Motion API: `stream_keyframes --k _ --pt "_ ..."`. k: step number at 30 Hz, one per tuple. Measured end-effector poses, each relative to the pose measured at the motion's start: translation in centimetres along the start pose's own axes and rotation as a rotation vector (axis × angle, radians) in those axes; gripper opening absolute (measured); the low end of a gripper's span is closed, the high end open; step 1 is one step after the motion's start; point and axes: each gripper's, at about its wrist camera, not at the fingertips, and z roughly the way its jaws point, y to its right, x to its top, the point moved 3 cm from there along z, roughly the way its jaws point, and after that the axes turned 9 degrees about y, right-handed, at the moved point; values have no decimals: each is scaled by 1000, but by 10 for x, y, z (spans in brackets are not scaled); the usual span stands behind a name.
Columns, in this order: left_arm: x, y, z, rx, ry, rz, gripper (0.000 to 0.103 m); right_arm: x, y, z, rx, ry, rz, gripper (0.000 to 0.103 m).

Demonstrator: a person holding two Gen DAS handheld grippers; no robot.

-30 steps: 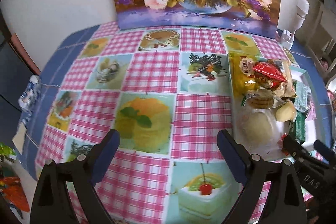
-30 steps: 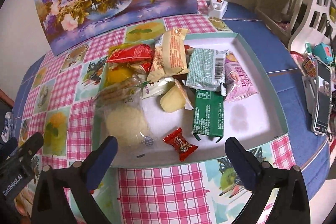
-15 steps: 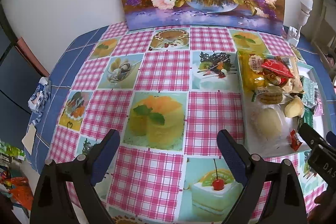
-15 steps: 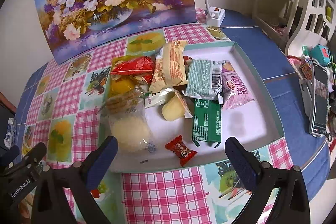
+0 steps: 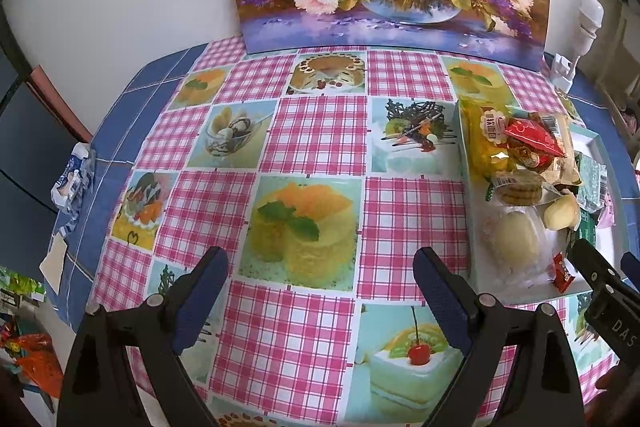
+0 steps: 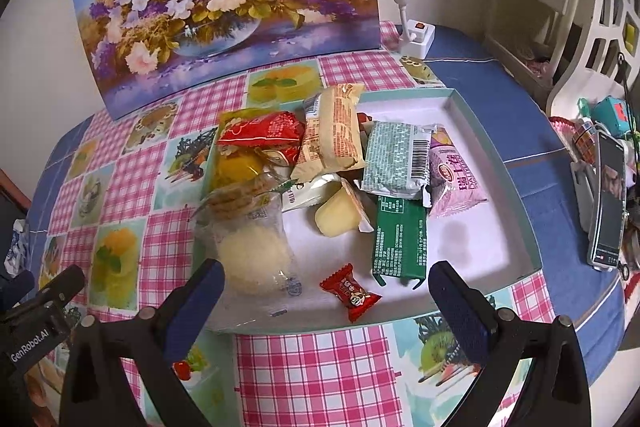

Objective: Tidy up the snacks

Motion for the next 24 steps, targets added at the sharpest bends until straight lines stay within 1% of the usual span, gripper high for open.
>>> stream_keyframes --k 16,18,21,24 --pt "-2 -1 5 6 -23 -1 94 0 0 2 1 -6 -10 103" --pt "-2 0 4 8 -17 2 94 -1 0 2 0 -7 -9 103" --pt "0 0 -2 3 20 2 94 0 0 2 1 -6 -8 103" --pt "1 1 -1 -5 15 4 94 0 0 2 6 -5 -9 103"
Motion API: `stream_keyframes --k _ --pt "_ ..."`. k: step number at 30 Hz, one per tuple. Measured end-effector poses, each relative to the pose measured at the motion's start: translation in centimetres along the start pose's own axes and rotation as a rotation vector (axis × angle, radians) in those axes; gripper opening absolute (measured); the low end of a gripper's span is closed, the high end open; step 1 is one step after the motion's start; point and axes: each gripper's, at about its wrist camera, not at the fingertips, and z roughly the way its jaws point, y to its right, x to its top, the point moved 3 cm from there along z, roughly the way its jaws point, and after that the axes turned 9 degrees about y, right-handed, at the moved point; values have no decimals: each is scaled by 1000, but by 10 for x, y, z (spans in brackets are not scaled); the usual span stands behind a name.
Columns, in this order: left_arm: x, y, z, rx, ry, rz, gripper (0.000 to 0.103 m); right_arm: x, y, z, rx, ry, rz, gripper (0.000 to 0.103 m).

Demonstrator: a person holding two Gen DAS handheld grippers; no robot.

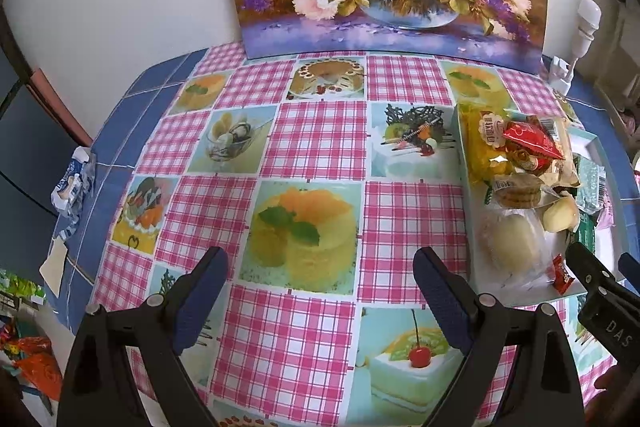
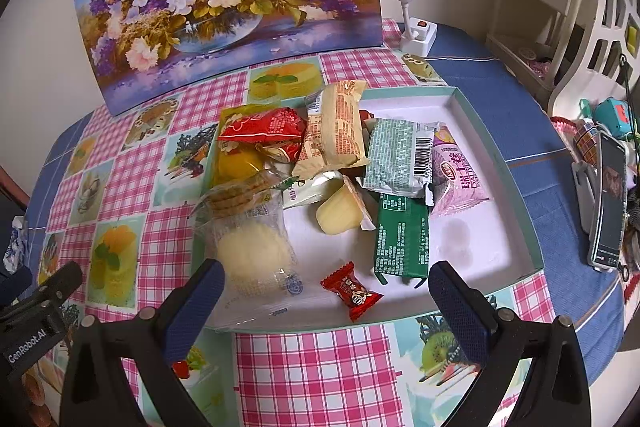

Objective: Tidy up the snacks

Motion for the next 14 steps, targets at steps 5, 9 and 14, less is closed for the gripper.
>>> stream_keyframes --k 5,9,14 --pt "1 -1 0 -6 -3 -5 94 5 0 -12 12 53 54 103" --pt "0 2 -1 -10 -1 3 94 10 0 -24 -59 130 48 103" --pt "1 1 -1 -10 -2 -3 94 9 -2 -25 -87 140 23 103"
